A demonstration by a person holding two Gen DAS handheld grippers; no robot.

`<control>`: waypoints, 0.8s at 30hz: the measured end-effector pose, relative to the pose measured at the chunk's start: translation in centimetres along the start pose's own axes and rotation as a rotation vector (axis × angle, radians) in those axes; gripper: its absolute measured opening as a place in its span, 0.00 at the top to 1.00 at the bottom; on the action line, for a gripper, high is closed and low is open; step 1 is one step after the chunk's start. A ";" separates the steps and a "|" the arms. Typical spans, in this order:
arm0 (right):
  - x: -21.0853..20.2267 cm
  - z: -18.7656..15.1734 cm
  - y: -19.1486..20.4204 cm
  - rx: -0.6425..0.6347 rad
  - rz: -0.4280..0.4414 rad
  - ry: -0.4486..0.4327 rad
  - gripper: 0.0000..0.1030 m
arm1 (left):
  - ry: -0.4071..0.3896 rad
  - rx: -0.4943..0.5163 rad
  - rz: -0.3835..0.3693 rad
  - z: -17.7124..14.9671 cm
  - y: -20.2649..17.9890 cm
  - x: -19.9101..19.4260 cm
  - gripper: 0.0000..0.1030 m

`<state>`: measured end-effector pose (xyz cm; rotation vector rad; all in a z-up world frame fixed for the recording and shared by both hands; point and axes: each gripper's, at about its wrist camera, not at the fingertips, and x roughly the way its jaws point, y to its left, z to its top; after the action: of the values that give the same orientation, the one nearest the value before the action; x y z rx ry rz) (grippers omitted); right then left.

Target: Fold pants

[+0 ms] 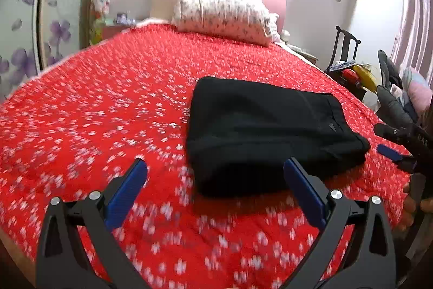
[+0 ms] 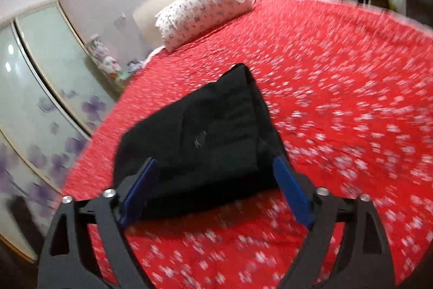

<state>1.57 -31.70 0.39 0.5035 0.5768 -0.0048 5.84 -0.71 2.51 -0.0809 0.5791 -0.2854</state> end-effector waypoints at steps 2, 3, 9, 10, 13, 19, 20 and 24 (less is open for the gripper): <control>-0.8 -1.5 1.1 -0.069 -0.061 -0.021 0.01 | 0.008 0.005 0.017 -1.0 -0.7 -0.9 0.02; -1.0 -2.3 1.8 -0.110 -0.082 -0.023 0.01 | 0.026 0.008 0.024 -1.3 -1.0 -1.3 0.02; -1.4 -5.7 5.3 -0.303 -0.170 -0.005 0.01 | 0.120 0.060 0.069 -3.9 -2.1 -2.4 0.02; -1.4 -6.0 5.5 -0.312 -0.173 0.000 0.01 | 0.122 0.061 0.068 -4.3 -2.1 -2.5 0.02; -1.5 -6.9 5.8 -0.321 -0.184 0.014 0.01 | 0.124 0.075 0.066 -4.7 -2.5 -2.6 0.02; -1.8 -8.7 6.2 -0.325 -0.218 0.030 0.01 | 0.125 0.117 0.072 -5.2 -3.3 -2.7 0.02; -1.9 -8.8 6.3 -0.327 -0.226 0.029 0.01 | 0.126 0.119 0.074 -5.3 -3.3 -2.6 0.02; -2.0 -9.6 6.7 -0.357 -0.277 0.024 0.01 | 0.128 0.137 0.091 -5.3 -3.5 -2.3 0.02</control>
<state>-4.11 -21.66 -2.40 0.0749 0.6514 -0.1568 0.23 -3.38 -0.13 0.0967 0.6871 -0.2422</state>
